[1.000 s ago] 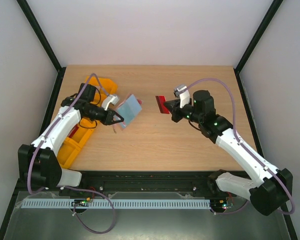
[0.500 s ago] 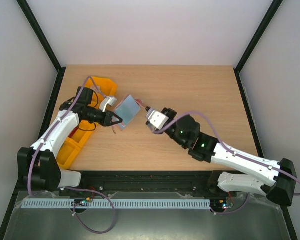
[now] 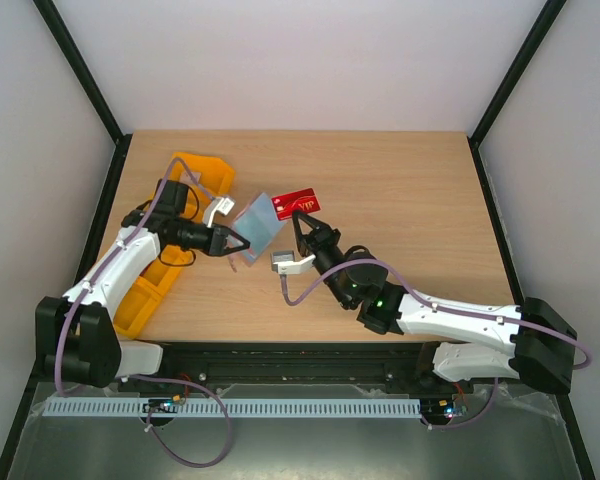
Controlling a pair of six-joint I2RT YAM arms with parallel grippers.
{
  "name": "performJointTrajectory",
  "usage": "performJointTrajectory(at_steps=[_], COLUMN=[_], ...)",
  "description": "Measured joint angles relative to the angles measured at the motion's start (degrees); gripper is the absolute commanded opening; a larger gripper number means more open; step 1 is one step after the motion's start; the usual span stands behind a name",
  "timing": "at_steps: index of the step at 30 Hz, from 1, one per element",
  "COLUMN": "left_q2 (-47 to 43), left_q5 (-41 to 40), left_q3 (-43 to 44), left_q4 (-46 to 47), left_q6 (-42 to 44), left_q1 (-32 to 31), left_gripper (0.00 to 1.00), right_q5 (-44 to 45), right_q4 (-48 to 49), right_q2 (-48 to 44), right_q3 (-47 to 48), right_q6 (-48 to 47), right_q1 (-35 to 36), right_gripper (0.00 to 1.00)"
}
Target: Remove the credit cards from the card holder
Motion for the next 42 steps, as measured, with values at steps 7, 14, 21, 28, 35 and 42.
performJointTrajectory(at_steps=[7, 14, 21, 28, 35, 42], left_q2=[0.4, 1.3, 2.6, 12.0, 36.2, 42.0], left_q5=[-3.8, -5.2, -2.3, 7.2, 6.2, 4.7], left_q3=[5.2, 12.9, 7.6, 4.6, 9.8, 12.4], left_q4=[-2.2, -5.5, -8.9, -9.9, -10.6, -12.2], left_q6=[0.7, 2.6, 8.2, 11.8, 13.8, 12.8], left_q1=[0.1, 5.7, -6.6, -23.5, -28.2, -29.0], left_gripper=[0.02, 0.02, 0.02, 0.02, 0.56, 0.99], right_q5=[0.2, -6.1, -8.5, -7.6, -5.8, -5.7], right_q4=[-1.5, -6.1, -8.0, -11.7, -14.3, -17.1], right_q2=[0.0, 1.0, 0.5, -6.0, -10.2, -12.7], right_q3=[0.4, 6.0, 9.7, 8.6, 5.8, 4.1], right_q6=[0.6, 4.8, 14.2, 20.1, 23.2, 26.4], right_q1=[0.0, 0.1, 0.1, 0.1, 0.1, -0.1], right_gripper=[0.02, 0.02, 0.02, 0.02, 0.02, 0.02])
